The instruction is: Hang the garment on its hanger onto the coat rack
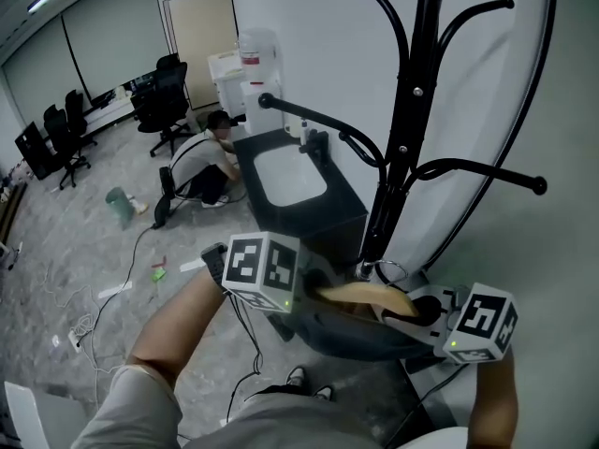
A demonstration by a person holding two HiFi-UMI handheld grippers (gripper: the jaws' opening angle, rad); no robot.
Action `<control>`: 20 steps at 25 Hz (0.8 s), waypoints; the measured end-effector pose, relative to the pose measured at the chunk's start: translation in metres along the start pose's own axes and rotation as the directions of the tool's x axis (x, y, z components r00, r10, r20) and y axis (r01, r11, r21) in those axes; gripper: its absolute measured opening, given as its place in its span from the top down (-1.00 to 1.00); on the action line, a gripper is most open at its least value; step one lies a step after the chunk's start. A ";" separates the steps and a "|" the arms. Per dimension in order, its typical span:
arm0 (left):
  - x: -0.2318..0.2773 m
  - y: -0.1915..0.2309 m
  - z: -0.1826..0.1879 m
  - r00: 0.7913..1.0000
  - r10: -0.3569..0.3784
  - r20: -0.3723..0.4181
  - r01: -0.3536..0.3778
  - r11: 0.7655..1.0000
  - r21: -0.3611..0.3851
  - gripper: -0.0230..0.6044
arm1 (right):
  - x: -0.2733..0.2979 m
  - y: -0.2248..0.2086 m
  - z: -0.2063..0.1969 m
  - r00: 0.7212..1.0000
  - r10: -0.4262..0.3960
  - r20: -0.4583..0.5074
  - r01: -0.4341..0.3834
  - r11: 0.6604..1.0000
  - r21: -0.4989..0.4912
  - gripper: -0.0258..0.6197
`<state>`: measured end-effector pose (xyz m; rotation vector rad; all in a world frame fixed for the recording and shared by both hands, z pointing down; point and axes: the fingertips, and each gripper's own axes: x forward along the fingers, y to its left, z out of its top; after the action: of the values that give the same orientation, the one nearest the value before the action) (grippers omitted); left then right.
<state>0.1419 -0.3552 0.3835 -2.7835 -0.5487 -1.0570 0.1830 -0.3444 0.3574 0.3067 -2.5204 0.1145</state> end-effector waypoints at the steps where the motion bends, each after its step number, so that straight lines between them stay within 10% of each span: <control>1: 0.000 0.007 -0.003 1.000 -0.008 0.002 0.008 1.000 -0.004 0.91 | 0.004 -0.007 -0.001 1.000 0.004 -0.001 -0.004 1.000 0.007 0.87; 20: 0.026 0.080 -0.040 0.990 -0.135 0.029 0.136 0.989 -0.051 0.91 | 0.043 -0.080 -0.040 1.000 0.021 -0.019 -0.018 0.986 0.166 0.87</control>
<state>0.1648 -0.4314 0.4329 -2.8441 -0.7333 -1.0777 0.1906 -0.4238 0.4159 0.3452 -2.4988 0.3348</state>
